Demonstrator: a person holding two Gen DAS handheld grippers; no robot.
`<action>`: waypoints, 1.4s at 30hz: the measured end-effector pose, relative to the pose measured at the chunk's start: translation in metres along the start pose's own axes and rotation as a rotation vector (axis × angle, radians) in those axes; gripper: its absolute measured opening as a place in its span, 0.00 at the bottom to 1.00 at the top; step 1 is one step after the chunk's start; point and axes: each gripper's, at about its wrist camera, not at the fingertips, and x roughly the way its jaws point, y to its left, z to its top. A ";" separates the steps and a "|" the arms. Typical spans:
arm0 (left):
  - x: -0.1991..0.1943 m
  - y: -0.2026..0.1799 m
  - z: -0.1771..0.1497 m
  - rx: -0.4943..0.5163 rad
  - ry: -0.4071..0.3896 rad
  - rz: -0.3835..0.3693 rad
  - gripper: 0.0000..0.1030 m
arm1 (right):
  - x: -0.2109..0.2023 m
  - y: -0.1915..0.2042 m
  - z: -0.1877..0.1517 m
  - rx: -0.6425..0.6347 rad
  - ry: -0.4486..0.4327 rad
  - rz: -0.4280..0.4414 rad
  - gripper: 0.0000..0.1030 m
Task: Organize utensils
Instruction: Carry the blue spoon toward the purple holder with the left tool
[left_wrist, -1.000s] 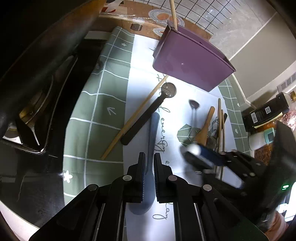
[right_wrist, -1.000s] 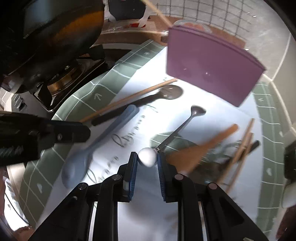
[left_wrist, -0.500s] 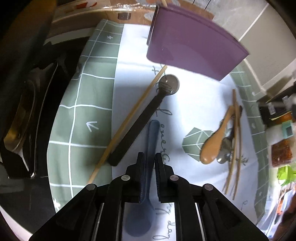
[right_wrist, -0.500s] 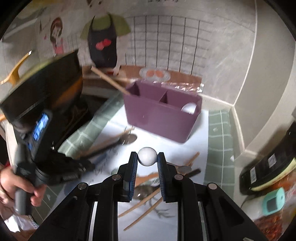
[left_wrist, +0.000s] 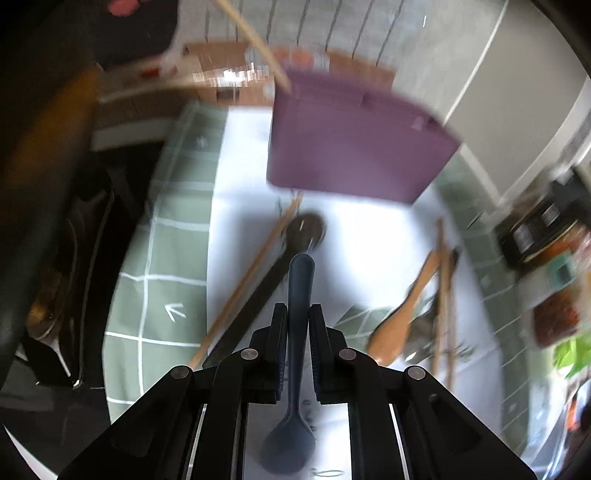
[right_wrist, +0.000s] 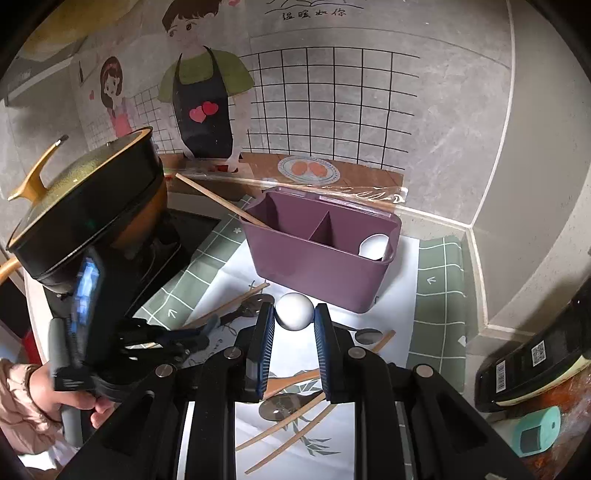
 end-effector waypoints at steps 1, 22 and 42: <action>-0.013 0.000 0.002 -0.019 -0.041 -0.031 0.12 | -0.001 0.000 0.000 0.004 -0.003 0.007 0.19; -0.112 -0.043 0.062 0.089 -0.323 -0.073 0.03 | -0.032 0.000 0.018 -0.017 -0.038 0.009 0.19; 0.095 -0.069 0.078 0.325 0.127 0.055 0.41 | -0.006 -0.029 0.006 0.023 0.060 0.036 0.19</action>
